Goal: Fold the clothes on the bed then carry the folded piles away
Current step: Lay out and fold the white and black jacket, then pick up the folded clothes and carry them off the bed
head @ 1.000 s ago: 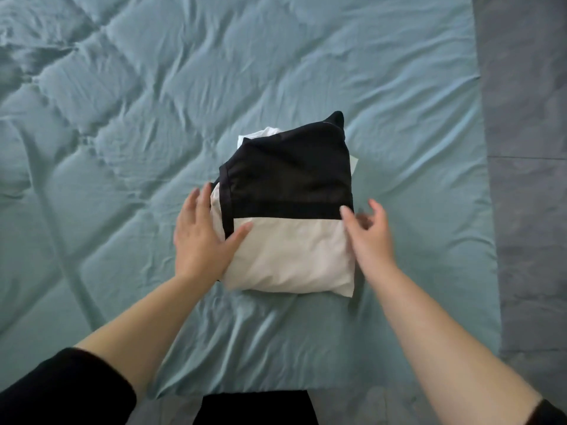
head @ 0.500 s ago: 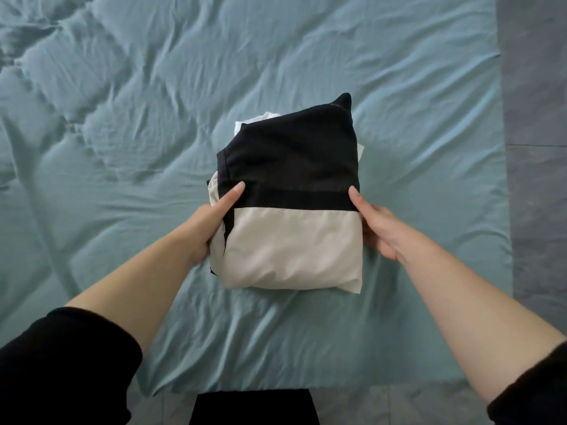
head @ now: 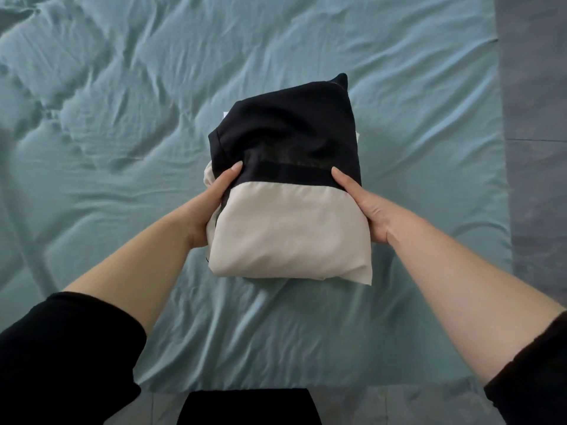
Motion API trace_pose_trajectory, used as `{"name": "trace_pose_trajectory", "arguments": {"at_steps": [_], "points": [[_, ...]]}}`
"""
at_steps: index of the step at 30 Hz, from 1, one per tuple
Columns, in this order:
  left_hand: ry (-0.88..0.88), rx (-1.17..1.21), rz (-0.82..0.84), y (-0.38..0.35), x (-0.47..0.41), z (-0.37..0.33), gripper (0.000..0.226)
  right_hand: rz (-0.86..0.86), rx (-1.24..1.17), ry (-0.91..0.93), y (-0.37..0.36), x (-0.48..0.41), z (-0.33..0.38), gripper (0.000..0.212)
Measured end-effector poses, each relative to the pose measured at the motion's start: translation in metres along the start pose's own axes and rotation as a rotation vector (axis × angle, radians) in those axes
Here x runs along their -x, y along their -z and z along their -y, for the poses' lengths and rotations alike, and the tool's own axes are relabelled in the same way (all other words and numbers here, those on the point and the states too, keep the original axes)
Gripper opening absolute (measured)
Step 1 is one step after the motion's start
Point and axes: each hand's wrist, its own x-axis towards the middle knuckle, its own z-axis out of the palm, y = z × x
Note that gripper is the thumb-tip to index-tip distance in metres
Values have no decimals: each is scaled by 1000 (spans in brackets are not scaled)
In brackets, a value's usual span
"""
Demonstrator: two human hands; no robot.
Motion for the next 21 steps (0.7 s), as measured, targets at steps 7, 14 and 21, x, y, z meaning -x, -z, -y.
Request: {"name": "trace_pose_trajectory", "arguments": {"at_steps": [7, 14, 21], "points": [[34, -11, 72, -13, 46, 0, 80, -56, -135, 28, -9, 50, -28, 85], [55, -212, 168, -46, 138, -15, 69, -154, -324, 68, -39, 168, -58, 83], [73, -424, 288, -99, 258, -22, 57, -116, -544, 265, -80, 320, -116, 59]]}}
